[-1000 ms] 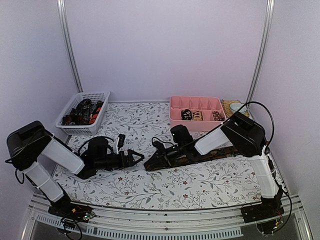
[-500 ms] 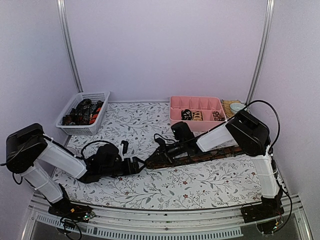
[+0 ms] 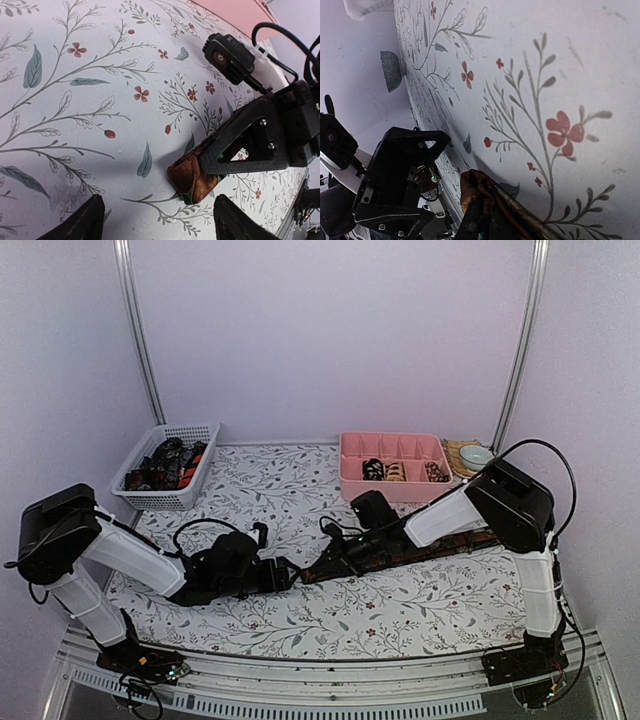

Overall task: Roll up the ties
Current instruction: Roll the tie at the center of the board.

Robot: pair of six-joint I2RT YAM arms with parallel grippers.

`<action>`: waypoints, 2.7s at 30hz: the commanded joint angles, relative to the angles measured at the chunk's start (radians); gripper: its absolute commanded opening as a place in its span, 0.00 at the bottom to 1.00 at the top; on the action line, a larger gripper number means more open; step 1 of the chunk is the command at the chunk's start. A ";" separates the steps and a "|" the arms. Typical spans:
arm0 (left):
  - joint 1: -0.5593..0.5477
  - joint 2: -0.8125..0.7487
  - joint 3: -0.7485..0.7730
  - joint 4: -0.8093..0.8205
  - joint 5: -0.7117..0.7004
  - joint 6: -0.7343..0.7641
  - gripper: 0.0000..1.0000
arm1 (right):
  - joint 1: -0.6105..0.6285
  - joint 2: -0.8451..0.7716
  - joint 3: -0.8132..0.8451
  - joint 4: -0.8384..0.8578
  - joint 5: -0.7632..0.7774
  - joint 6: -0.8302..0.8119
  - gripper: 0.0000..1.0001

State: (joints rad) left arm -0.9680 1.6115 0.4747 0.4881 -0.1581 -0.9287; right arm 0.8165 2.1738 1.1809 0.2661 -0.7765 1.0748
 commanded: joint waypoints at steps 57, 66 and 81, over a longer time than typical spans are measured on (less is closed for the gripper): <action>0.085 0.404 -0.022 0.211 0.312 -0.350 0.72 | -0.033 0.078 -0.058 0.115 -0.112 -0.029 0.00; 0.089 0.450 -0.008 0.223 0.326 -0.357 0.66 | -0.045 0.081 -0.068 0.131 -0.123 -0.024 0.00; 0.091 0.543 -0.103 0.610 0.390 -0.437 0.64 | -0.046 0.096 -0.064 0.366 -0.211 0.124 0.00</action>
State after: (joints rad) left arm -0.8818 2.0457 0.4534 1.2961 0.2203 -1.3663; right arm 0.7727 2.1899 1.0992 0.6140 -0.9627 1.1831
